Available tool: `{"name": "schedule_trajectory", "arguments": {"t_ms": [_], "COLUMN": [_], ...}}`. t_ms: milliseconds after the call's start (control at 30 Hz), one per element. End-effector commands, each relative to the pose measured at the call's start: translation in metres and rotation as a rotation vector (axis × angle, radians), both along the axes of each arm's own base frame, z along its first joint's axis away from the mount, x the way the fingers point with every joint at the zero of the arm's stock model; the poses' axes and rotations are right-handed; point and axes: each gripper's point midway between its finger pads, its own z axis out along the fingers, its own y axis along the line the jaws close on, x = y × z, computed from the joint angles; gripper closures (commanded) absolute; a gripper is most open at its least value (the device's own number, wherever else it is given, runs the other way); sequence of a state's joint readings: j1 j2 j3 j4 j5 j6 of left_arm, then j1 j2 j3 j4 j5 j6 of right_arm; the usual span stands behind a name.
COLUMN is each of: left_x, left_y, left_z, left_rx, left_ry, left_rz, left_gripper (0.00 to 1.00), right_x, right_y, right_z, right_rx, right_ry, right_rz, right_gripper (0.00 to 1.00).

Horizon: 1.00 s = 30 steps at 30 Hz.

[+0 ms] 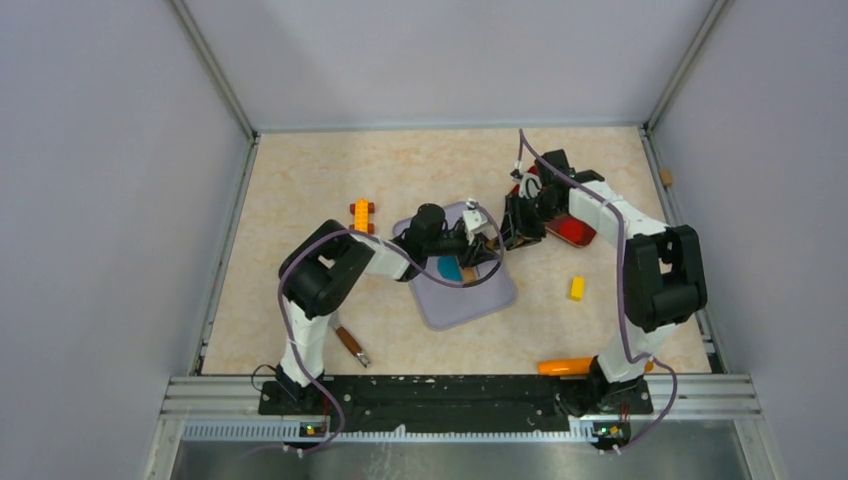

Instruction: Roll out the dumpling wrappers from the dough

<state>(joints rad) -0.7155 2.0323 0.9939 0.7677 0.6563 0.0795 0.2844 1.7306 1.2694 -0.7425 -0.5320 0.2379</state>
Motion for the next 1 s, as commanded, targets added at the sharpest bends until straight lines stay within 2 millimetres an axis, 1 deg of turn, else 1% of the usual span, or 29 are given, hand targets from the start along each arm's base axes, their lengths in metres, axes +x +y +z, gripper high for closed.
{"name": "schedule_trajectory", "arguments": {"t_ms": [0,333,400,467,567,600,667,700,833,933,967], "left_x": [-0.005,-0.008,-0.009,-0.007,-0.006,-0.005,-0.003,-0.001,0.004,0.003,0.004], "left_y": [-0.017,-0.026,-0.028,-0.029,-0.032,-0.034,-0.036,-0.036,-0.036,-0.032,-0.030], "left_z": [-0.027,-0.026,-0.024,-0.019,-0.003,0.005,0.023,0.036,0.074,0.094,0.096], "left_rx": [0.042,0.038,0.036,0.026,0.010,0.002,-0.014,-0.028,-0.061,-0.072,-0.068], "left_ry": [0.066,0.082,0.086,0.083,0.074,0.067,0.054,0.041,0.014,0.007,0.012], "left_rz": [0.039,0.025,0.022,0.020,0.010,0.006,0.002,0.001,-0.013,-0.018,-0.016], "left_gripper": [1.00,1.00,1.00,1.00,1.00,1.00,1.00,1.00,1.00,1.00,1.00], "right_x": [-0.017,-0.020,-0.017,-0.013,-0.005,-0.004,-0.003,-0.001,0.004,0.003,0.003], "right_y": [-0.011,-0.019,-0.021,-0.022,-0.024,-0.022,-0.014,-0.011,-0.004,0.002,0.004], "right_z": [-0.013,-0.009,-0.006,-0.001,0.012,0.018,0.038,0.048,0.085,0.101,0.104], "right_rx": [-0.095,-0.100,-0.098,-0.093,-0.078,-0.060,-0.001,0.017,0.066,0.113,0.127], "right_ry": [0.015,-0.002,-0.010,-0.027,-0.065,-0.075,-0.109,-0.138,-0.225,-0.241,-0.246], "right_rz": [0.013,-0.005,-0.011,-0.014,-0.010,0.001,0.044,0.062,0.102,0.111,0.109], "right_gripper": [1.00,1.00,1.00,1.00,1.00,1.00,1.00,1.00,1.00,1.00,1.00]}}
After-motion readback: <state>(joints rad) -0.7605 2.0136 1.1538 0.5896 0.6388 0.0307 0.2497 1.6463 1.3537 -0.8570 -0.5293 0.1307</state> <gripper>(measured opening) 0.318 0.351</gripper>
